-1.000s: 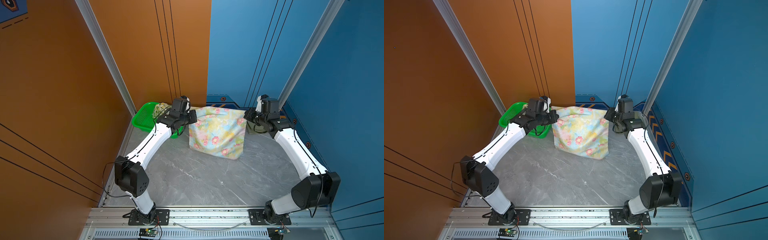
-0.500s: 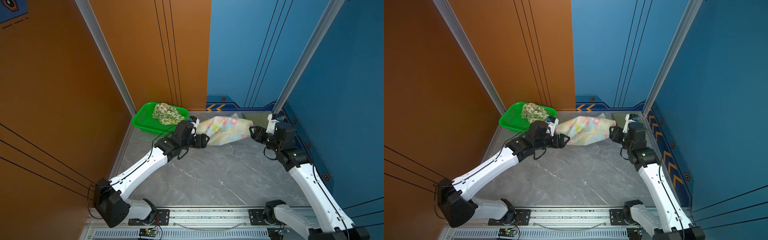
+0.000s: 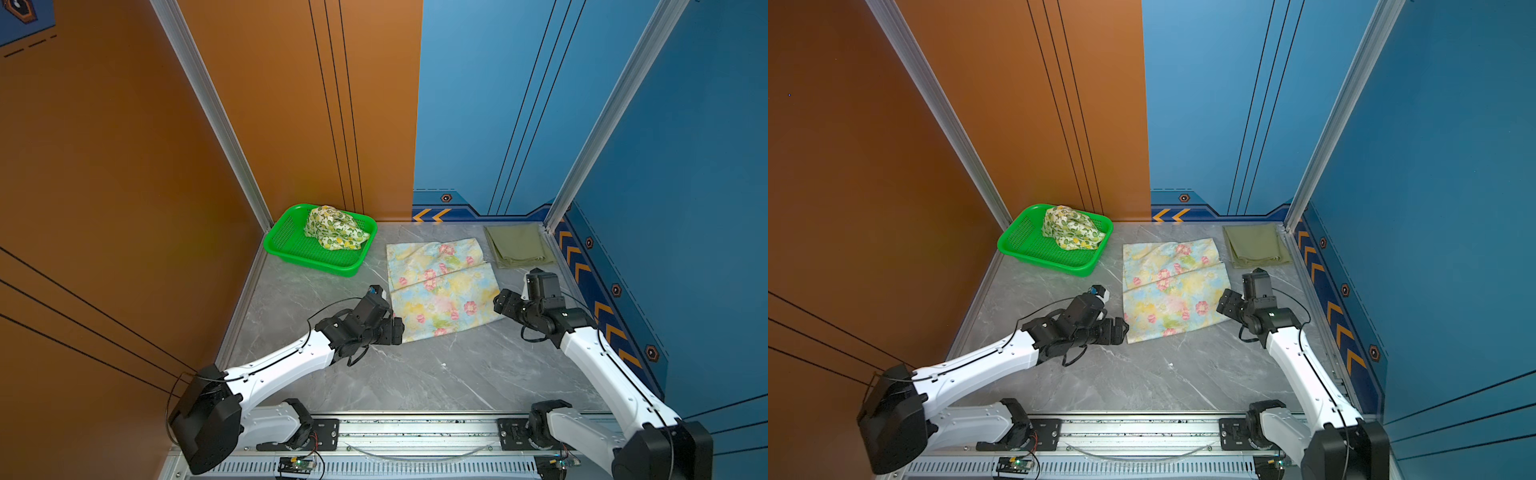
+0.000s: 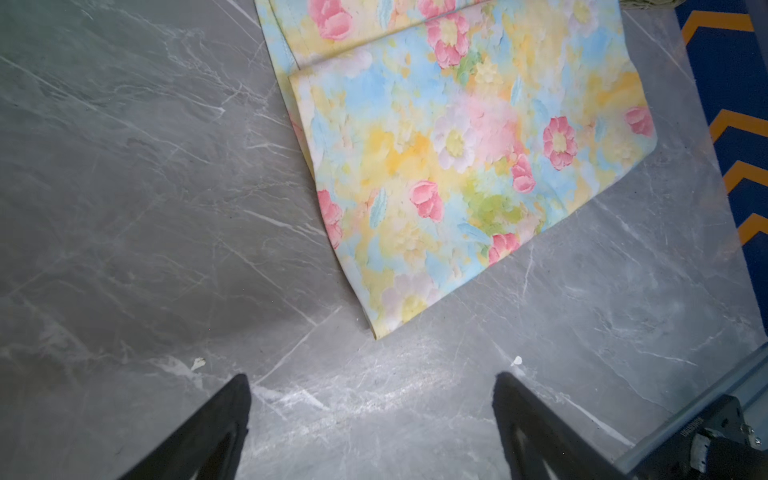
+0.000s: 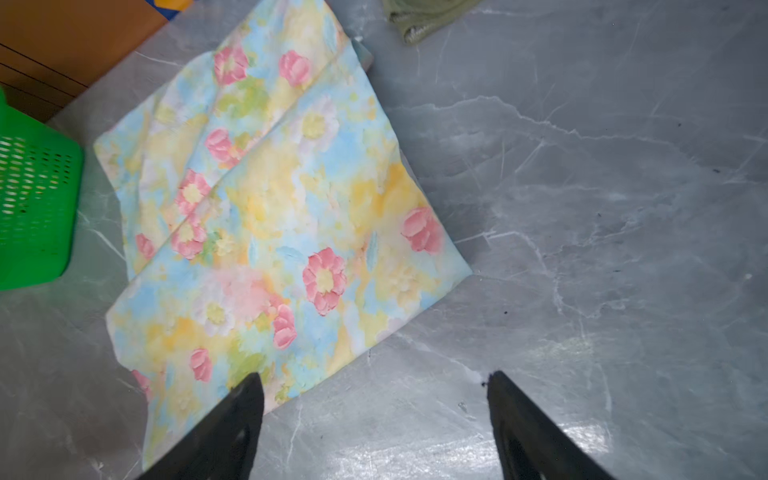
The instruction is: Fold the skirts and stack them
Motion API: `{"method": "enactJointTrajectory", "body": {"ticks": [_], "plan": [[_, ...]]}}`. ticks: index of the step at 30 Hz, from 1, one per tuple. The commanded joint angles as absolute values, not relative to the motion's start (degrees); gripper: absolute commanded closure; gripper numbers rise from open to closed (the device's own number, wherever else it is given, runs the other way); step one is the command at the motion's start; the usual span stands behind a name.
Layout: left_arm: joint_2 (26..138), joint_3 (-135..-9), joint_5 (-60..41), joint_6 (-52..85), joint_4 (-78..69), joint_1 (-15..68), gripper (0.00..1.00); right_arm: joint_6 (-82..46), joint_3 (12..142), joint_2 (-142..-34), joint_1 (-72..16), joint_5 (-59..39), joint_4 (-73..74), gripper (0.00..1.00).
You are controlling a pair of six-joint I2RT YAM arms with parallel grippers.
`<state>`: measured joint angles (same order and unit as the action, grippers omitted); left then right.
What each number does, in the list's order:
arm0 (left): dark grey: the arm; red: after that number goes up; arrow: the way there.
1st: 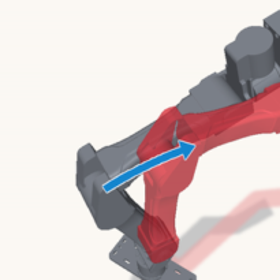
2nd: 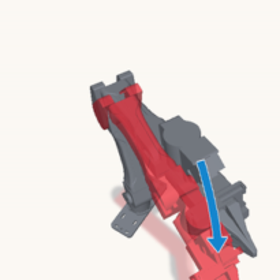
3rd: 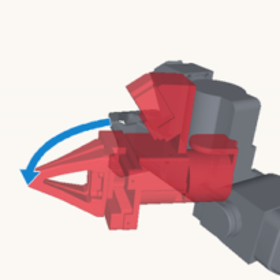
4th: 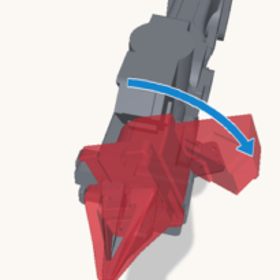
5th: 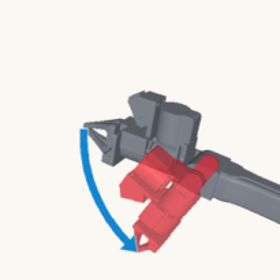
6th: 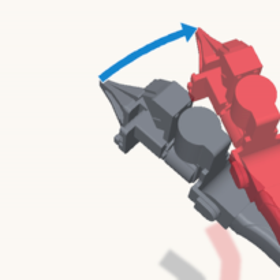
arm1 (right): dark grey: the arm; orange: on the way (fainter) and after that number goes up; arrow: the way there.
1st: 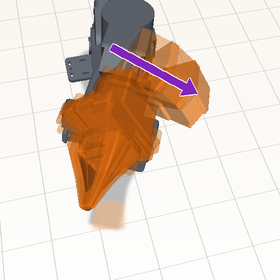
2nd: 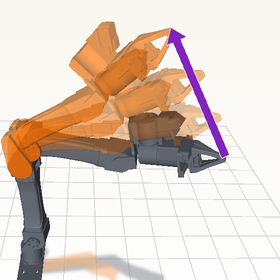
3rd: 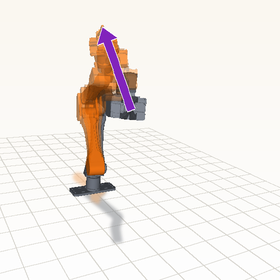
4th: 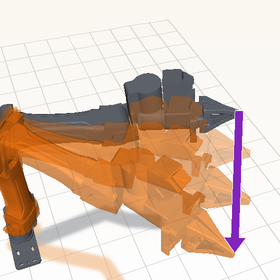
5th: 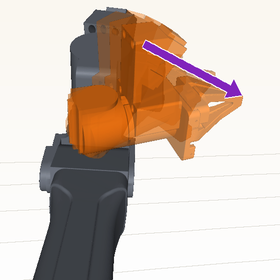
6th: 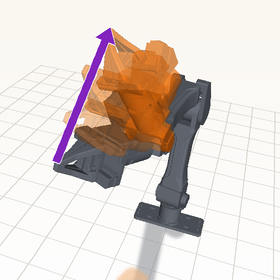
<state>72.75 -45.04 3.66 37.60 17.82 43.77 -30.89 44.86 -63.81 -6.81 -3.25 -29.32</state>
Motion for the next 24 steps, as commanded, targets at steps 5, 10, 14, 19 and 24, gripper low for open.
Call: {"method": "enactJointTrajectory", "body": {"ticks": [5, 10, 14, 19, 24], "plan": [[85.93, -53.47, 4.97, 37.22, 18.2, 41.95, 0.09, -29.64, 53.0, -79.68, -2.54, -6.41, -21.36, 0.17], [89.82, -55.11, 2.56, 39.42, 15.9, 38.51, 0.12, -27.1, 59.08, -90.21, -0.82, -8.09, -17.58, 0.18], [92.7, -55.69, -0.12, 41.51, 12.18, 35.51, 0.21, -25.8, 63.04, -95.26, 0.79, -9.54, -14.59, 0.19], [97.07, -57.37, -3.44, 43.37, 5.15, 33.99, 0.26, -25.93, 66.23, -100.05, 2.61, -13.18, -12.7, 0.23], [102.67, -61.27, -7.11, 44.3, 0.01, 33.17, 0.33, -26.63, 68.22, -103.65, 2.9, -14.96, -10.4, 0.3]]}}
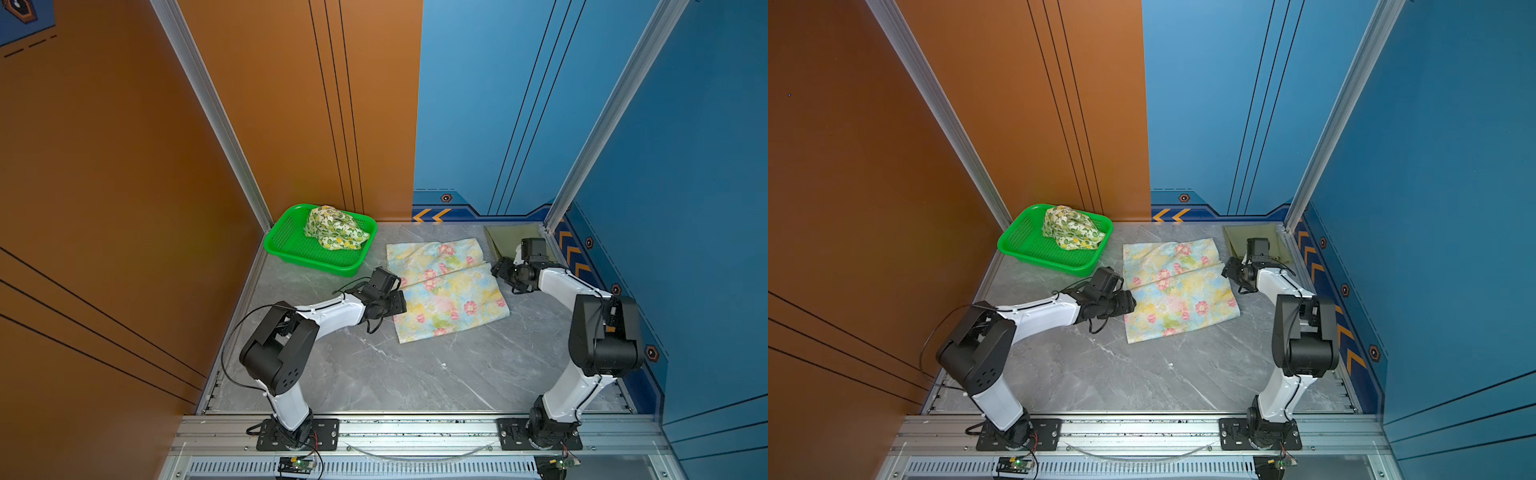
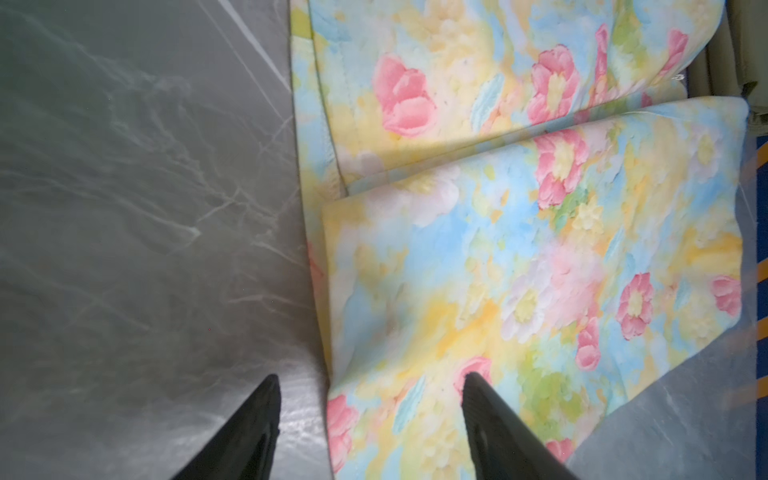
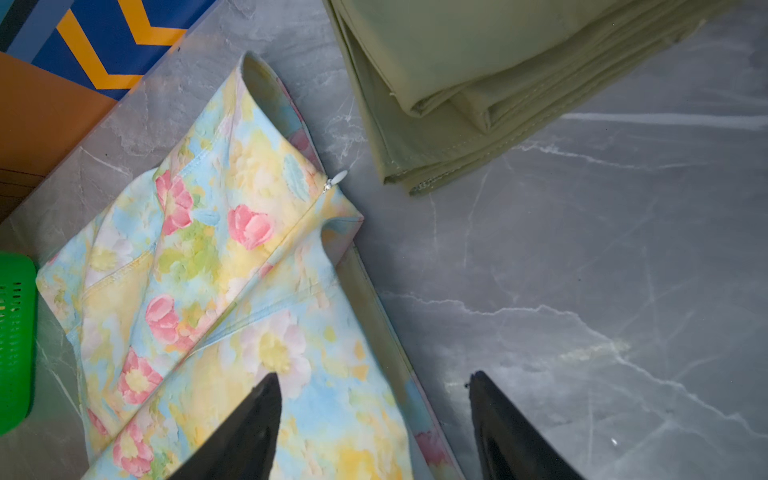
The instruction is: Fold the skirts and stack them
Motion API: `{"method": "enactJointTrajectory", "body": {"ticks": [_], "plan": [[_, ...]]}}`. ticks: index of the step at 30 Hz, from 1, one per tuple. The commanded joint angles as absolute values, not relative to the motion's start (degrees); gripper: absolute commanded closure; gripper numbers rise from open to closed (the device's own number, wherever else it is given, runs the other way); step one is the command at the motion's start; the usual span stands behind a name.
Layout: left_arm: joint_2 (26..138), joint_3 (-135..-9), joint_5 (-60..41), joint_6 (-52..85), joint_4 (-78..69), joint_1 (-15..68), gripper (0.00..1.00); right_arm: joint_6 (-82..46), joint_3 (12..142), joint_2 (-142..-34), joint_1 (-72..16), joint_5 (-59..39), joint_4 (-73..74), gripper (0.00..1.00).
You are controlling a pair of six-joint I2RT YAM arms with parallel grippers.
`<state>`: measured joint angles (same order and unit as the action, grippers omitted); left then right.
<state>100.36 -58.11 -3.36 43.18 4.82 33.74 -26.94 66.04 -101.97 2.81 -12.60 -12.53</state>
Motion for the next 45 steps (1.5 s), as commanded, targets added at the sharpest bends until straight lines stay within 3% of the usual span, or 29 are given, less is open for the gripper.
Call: {"method": "enactJointTrajectory", "body": {"ticks": [1, 6, 9, 14, 17, 21, 24, 26, 30, 34, 45], "plan": [[103.81, -62.38, -7.34, 44.1, -0.11, 33.22, 0.37, -26.62, 68.91, -104.66, 2.81, -15.41, -10.35, 0.31], [107.38, -66.1, -8.4, 42.82, -0.13, 32.75, 0.79, -27.3, 70.75, -107.47, 2.51, -18.67, -8.16, 0.49], [107.56, -67.55, -8.54, 42.37, 0.4, 32.15, 0.96, -27.51, 71.85, -108.21, 2.11, -20.39, -7.23, 0.64], [105.99, -69.92, -8.75, 40.82, 2.86, 31.38, 1.0, -27.51, 73.44, -108.46, 1.85, -21.4, -7.21, 0.9], [104.34, -70.97, -8.45, 39.92, 4.44, 31.12, 1.0, -27.07, 73.28, -107.62, 1.67, -21.01, -7.28, 1.0], [102.62, -71.18, -7.97, 39.64, 6.18, 30.95, 1.0, -26.55, 72.73, -106.77, 1.92, -19.17, -8.24, 0.97], [101.79, -70.79, -6.32, 39.77, 8.65, 30.9, 0.98, -25.51, 73.06, -107.41, 2.19, -18.08, -9.81, 0.77], [101.51, -70.33, -5.6, 39.86, 9.97, 30.83, 0.78, -25.09, 73.57, -108.42, 2.37, -17.84, -10.86, 0.63], [102.03, -69.43, -5.48, 40.07, 10.28, 30.34, 0.54, -25.05, 74.42, -110.26, 2.55, -18.14, -11.5, 0.5], [103.58, -69.1, -5.95, 40.05, 12.68, 29.96, 0.47, -24.96, 75.06, -111.53, 2.46, -18.37, -11.78, 0.49], [107.31, -70.45, -6.85, 38.42, 15.32, 29.79, 0.44, -24.66, 75.41, -112.15, 2.46, -18.4, -12.01, 0.48]]}}
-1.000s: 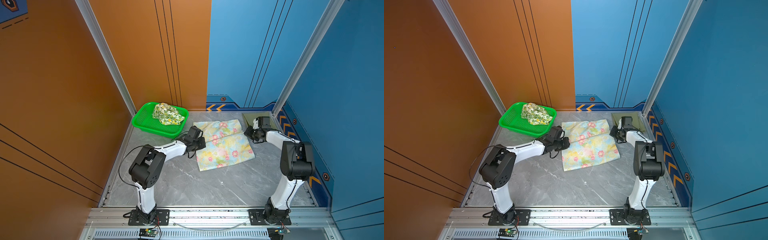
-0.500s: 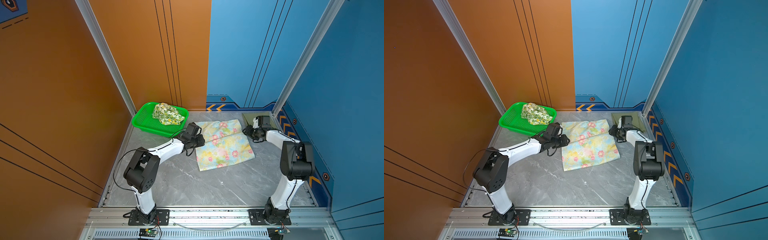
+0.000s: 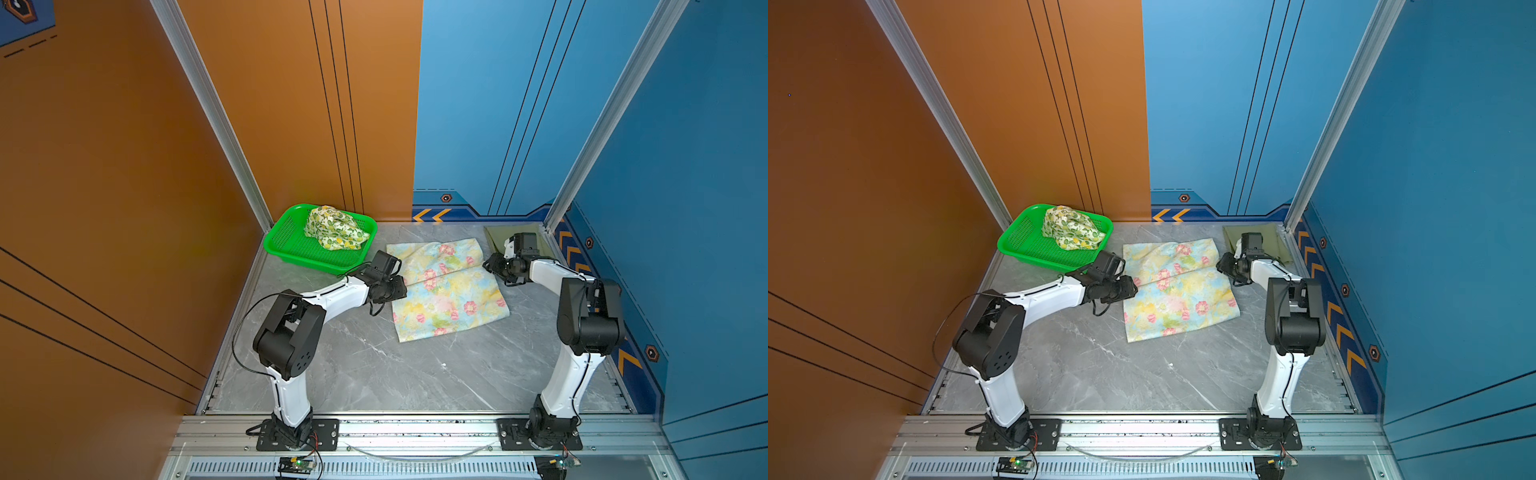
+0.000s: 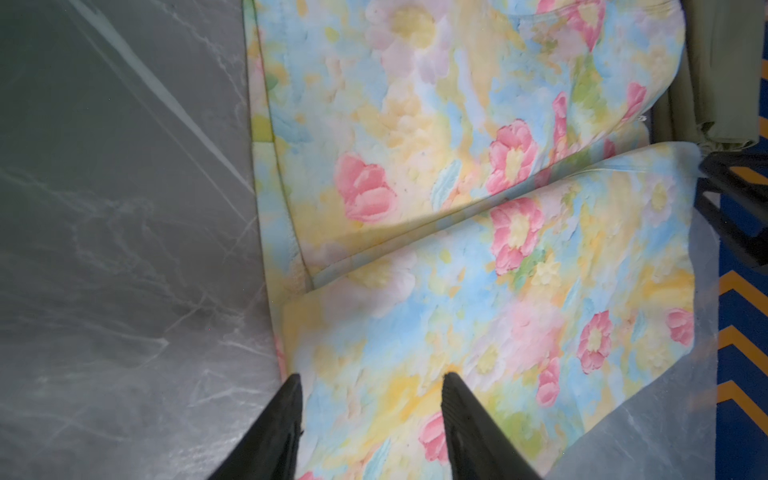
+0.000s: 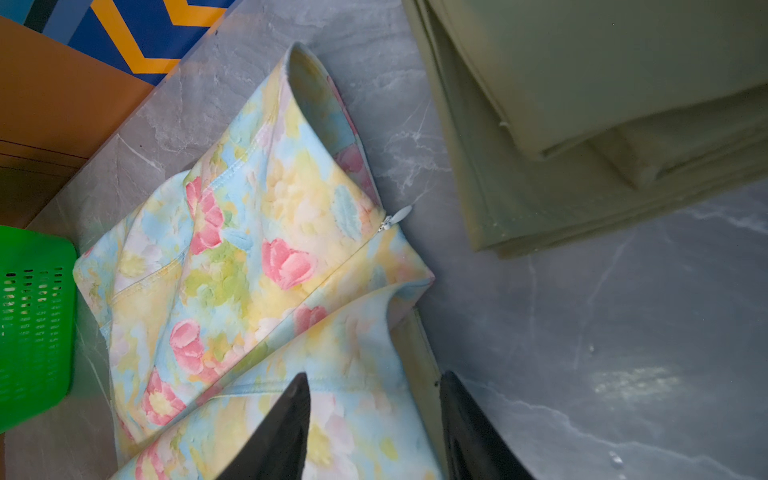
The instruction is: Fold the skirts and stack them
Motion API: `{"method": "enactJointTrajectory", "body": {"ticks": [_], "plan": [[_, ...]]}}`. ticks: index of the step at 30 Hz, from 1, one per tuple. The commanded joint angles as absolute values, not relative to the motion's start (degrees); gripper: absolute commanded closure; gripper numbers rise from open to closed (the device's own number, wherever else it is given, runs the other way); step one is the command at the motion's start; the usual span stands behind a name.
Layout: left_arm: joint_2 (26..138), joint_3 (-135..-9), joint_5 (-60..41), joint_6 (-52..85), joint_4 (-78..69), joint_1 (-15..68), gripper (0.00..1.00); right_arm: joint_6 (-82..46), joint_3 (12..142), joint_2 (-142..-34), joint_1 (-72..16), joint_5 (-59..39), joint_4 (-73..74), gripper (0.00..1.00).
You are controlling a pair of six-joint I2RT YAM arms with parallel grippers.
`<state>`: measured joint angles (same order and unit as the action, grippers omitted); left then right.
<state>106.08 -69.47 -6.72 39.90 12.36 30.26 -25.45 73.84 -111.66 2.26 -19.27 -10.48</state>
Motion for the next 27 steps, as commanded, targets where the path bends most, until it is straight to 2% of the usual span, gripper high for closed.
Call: {"method": "enactJointTrajectory", "body": {"ticks": [1, 10, 15, 17, 21, 25, 27], "plan": [[107.4, -70.43, -6.6, 38.26, 15.55, 29.78, 0.44, -24.61, 75.46, -112.24, 2.46, -18.5, -12.04, 0.48], [109.58, -71.18, -8.18, 38.41, 14.9, 29.62, 0.43, -24.55, 75.59, -113.01, 2.12, -18.81, -11.94, 0.49], [110.74, -71.74, -10.55, 39.35, 12.4, 29.61, 0.47, -24.43, 75.93, -113.36, 1.93, -19.34, -11.9, 0.52], [110.94, -71.9, -11.52, 39.76, 11.35, 29.58, 0.51, -24.43, 75.97, -113.4, 1.93, -19.41, -11.91, 0.53], [111.17, -72.36, -12.41, 40.25, 8.89, 29.54, 0.67, -24.35, 76.56, -113.88, 1.93, -20.44, -11.87, 0.6], [110.67, -73.16, -12.92, 40.42, 8.44, 29.47, 0.97, -24.65, 76.73, -113.33, 1.85, -21.05, -11.45, 0.88], [110.1, -73.81, -13.1, 40.43, 8.52, 29.32, 1.0, -25.01, 76.84, -112.71, 1.76, -22.04, -10.98, 0.95]]}}
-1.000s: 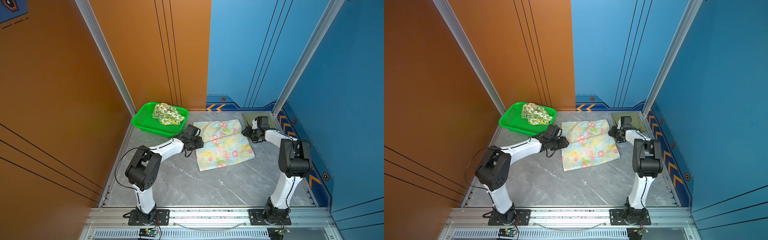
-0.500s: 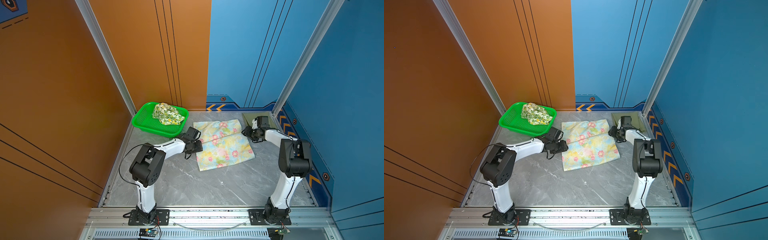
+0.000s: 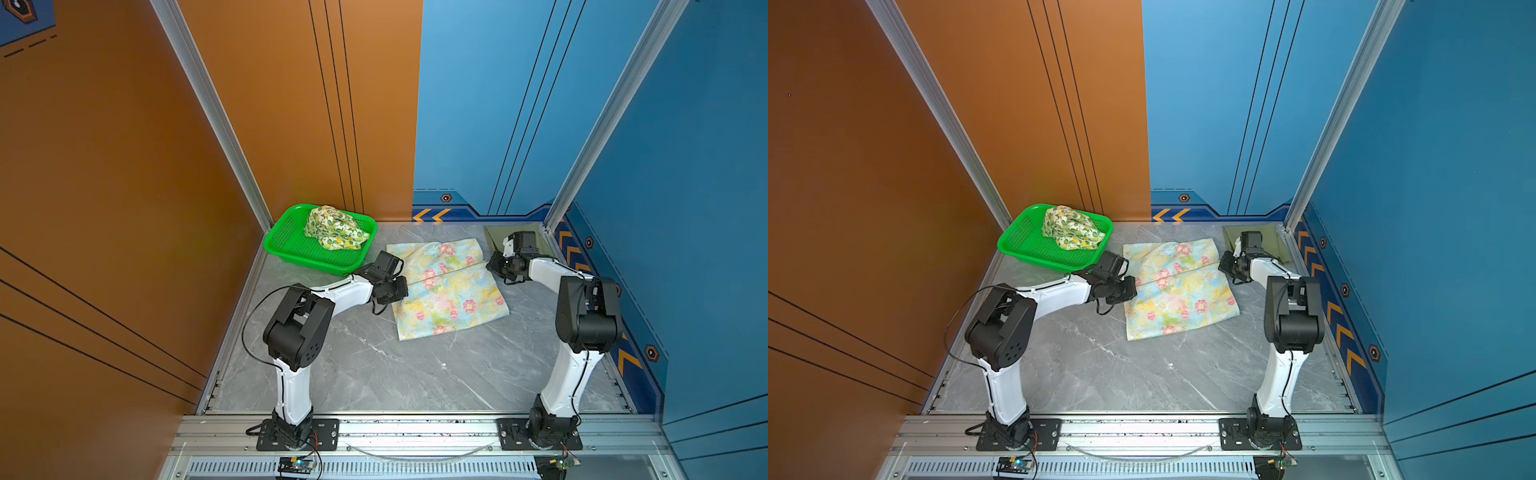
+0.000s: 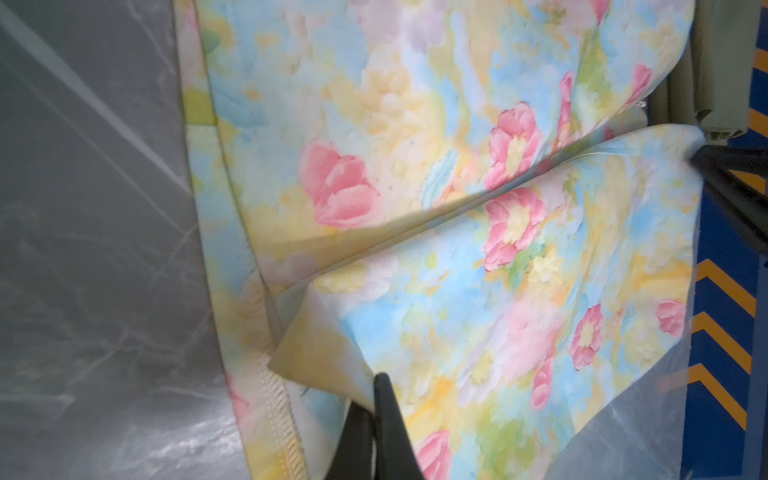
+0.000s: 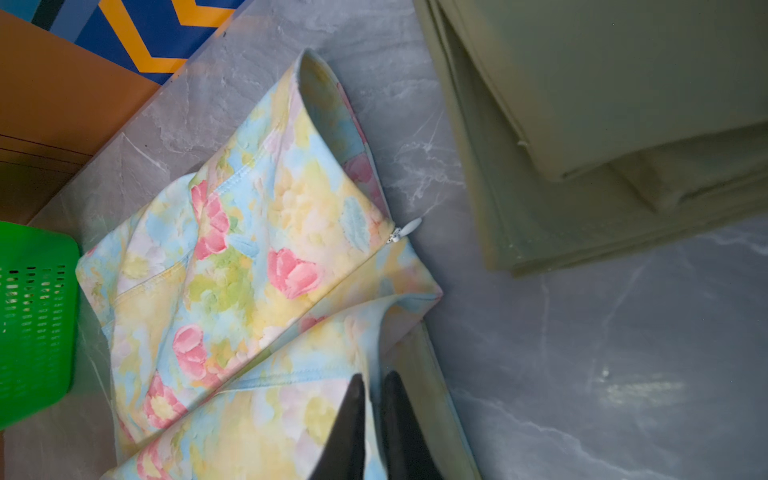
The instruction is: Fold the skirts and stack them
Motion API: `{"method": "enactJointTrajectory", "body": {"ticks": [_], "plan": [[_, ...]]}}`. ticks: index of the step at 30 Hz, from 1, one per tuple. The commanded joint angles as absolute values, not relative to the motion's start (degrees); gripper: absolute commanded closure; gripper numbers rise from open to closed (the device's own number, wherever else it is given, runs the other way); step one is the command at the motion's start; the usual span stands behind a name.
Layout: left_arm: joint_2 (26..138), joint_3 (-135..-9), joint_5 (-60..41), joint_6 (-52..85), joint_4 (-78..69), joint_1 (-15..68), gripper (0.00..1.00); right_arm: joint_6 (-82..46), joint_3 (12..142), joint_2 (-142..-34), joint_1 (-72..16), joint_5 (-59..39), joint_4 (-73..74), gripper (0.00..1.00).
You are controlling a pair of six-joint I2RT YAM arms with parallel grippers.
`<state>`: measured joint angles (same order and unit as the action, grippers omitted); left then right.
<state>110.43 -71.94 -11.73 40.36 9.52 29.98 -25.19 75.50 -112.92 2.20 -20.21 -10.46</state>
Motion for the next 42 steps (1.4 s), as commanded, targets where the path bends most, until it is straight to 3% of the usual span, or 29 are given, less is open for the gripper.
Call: {"method": "enactJointTrajectory", "body": {"ticks": [1, 13, 17, 22, 23, 25, 26, 27, 29, 32, 42], "plan": [[109.67, -74.05, -13.22, 40.43, 8.61, 29.23, 1.0, -25.21, 76.97, -112.46, 1.76, -22.6, -10.82, 0.98], [97.84, -70.92, -10.65, 40.13, 10.28, 30.5, 1.0, -26.59, 71.39, -98.1, 0.71, -23.36, -12.23, 1.0], [90.05, -65.79, -7.04, 39.82, 12.57, 33.21, 1.0, -27.89, 64.91, -88.49, 0.18, -21.36, -15.97, 1.0], [79.08, -51.66, 2.92, 42.8, 12.69, 42.79, 1.0, -31.92, 49.2, -70.4, -0.24, -13.56, -23.27, 1.0], [76.59, -47.58, 5.17, 44.68, 11.68, 45.64, 0.99, -32.22, 45.42, -65.61, -0.34, -11.7, -25.24, 0.93], [72.3, -39.66, 8.93, 49.08, 7.63, 51.17, 0.86, -33.24, 39.51, -56.34, -0.77, -7.53, -29.94, 0.57], [70.32, -35.83, 10.54, 51.52, 5.89, 53.97, 0.71, -33.68, 36.76, -51.53, -0.96, -6.56, -31.72, 0.38], [68.8, -32.79, 12.25, 53.81, 5.14, 56.58, 0.51, -34.49, 34.78, -47.21, -0.97, -5.14, -33.85, 0.26], [66.66, -29.04, 15.21, 56.66, 5.38, 60.57, 0.37, -35.73, 32.37, -40.78, -1.05, -4.43, -36.04, 0.23], [64.18, -26.39, 17.92, 59.29, 7.29, 62.94, 0.27, -35.66, 32.1, -39.51, -1.23, -3.85, -37.18, 0.23], [66.55, -33.05, 15.23, 54.56, 13.63, 56.01, 0.23, -32.07, 37.41, -54.72, -1.76, -5.62, -35.6, 0.23]]}}
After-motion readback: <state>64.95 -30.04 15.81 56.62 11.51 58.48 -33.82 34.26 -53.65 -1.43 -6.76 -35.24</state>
